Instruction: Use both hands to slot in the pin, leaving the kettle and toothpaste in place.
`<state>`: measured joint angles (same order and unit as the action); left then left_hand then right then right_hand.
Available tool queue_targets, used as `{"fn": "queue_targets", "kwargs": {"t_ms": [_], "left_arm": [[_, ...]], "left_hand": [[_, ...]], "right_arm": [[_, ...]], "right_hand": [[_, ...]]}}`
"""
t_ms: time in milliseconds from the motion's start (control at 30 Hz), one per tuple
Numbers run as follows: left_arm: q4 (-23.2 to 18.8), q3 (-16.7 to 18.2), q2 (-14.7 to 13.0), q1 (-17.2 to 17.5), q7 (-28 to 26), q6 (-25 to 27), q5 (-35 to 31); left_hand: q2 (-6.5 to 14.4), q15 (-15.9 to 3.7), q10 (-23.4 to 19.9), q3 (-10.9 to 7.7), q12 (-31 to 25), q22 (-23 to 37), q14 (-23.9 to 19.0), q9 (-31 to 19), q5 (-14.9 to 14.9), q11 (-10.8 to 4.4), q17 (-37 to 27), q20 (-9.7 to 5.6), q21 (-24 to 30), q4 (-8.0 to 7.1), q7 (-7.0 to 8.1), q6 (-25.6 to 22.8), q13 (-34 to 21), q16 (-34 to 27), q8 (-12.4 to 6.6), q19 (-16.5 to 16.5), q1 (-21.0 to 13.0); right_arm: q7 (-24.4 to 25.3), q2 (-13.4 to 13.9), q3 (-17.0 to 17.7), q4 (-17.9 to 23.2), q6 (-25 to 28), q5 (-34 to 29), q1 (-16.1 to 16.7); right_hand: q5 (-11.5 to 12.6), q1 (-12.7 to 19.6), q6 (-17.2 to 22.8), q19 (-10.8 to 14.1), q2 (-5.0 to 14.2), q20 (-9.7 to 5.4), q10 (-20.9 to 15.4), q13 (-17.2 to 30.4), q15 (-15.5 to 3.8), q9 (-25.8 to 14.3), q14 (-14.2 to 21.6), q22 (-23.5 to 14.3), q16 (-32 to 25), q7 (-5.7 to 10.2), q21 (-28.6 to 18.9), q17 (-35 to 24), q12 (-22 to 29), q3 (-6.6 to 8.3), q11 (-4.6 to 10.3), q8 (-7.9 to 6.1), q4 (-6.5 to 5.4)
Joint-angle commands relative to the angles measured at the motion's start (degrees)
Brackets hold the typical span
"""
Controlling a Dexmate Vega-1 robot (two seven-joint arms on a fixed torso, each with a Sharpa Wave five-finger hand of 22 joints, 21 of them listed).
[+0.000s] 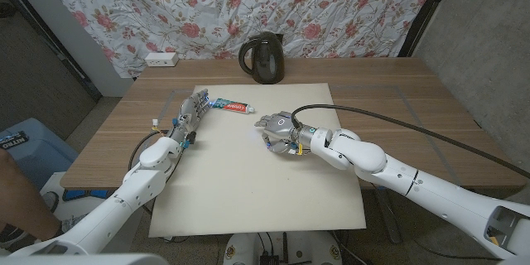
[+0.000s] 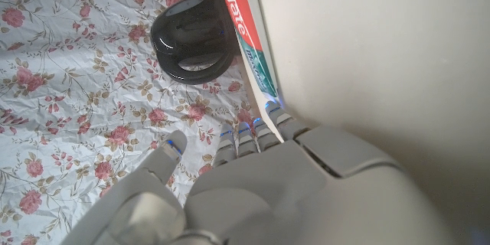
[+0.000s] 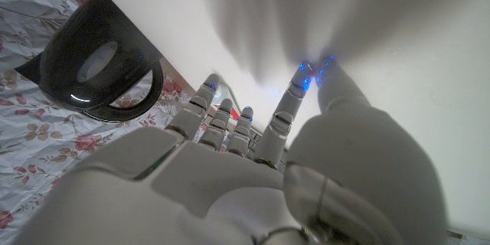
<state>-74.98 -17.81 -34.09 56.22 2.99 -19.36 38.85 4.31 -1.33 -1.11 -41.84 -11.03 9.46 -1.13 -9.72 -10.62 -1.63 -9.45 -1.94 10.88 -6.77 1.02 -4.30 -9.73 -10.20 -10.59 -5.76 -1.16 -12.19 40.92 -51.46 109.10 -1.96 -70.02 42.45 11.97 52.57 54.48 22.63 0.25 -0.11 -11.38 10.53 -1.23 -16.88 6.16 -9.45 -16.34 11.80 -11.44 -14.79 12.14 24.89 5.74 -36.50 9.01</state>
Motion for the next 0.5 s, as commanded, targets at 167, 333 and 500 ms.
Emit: {"fn": "queue_targets", "kwargs": {"t_ms": [167,333,500], "left_arm": [[-1.4,0.1,-0.2,0.3,-1.0,-0.1,-0.6],[-1.7,0.0,-0.3,0.4,-1.3,0.0,-0.8],[-2.0,-0.1,-0.3,0.3,-1.4,0.2,-0.9]], "left_hand": [[4.3,-0.09,0.0,-0.08,0.1,0.3,-0.2,-0.3,-0.3,-0.22,-0.3,0.08,0.0,-0.29,-0.07,-0.5,-0.3,0.1,0.18,-0.3,0.1],[4.2,-0.11,0.0,-0.09,0.2,0.3,-0.3,-0.3,-0.3,-0.14,-0.3,0.09,0.0,-0.29,-0.08,-0.5,-0.3,0.0,0.18,-0.3,0.1],[4.2,-0.06,-0.1,-0.1,0.1,0.3,-0.2,-0.3,-0.3,-0.19,-0.3,0.11,0.1,-0.29,-0.05,-0.5,-0.3,0.1,0.18,-0.3,0.1]], "right_arm": [[-0.1,0.4,0.7,0.5,0.0,1.1,0.3],[0.3,0.5,1.0,0.9,0.3,1.1,0.6],[0.4,0.8,1.5,1.1,0.3,1.9,0.8]], "right_hand": [[-0.3,-0.2,2.2,0.5,0.99,-0.17,-0.7,0.2,-0.63,-0.4,0.2,-0.3,-0.3,1.02,0.1,-0.2,0.1,-0.01,-0.23,-0.76,-0.42],[-0.4,-0.2,2.5,0.5,1.16,-0.18,-1.0,0.2,-0.79,-0.4,0.2,-0.3,-0.3,0.98,0.1,-0.3,0.1,-0.08,-0.07,-0.92,-0.47],[-0.4,-0.3,2.7,0.5,1.29,-0.16,-1.1,0.2,-0.95,-0.5,0.3,-0.3,-0.4,0.98,0.1,-0.4,0.1,-0.11,-0.08,-1.0,-0.49]]}}
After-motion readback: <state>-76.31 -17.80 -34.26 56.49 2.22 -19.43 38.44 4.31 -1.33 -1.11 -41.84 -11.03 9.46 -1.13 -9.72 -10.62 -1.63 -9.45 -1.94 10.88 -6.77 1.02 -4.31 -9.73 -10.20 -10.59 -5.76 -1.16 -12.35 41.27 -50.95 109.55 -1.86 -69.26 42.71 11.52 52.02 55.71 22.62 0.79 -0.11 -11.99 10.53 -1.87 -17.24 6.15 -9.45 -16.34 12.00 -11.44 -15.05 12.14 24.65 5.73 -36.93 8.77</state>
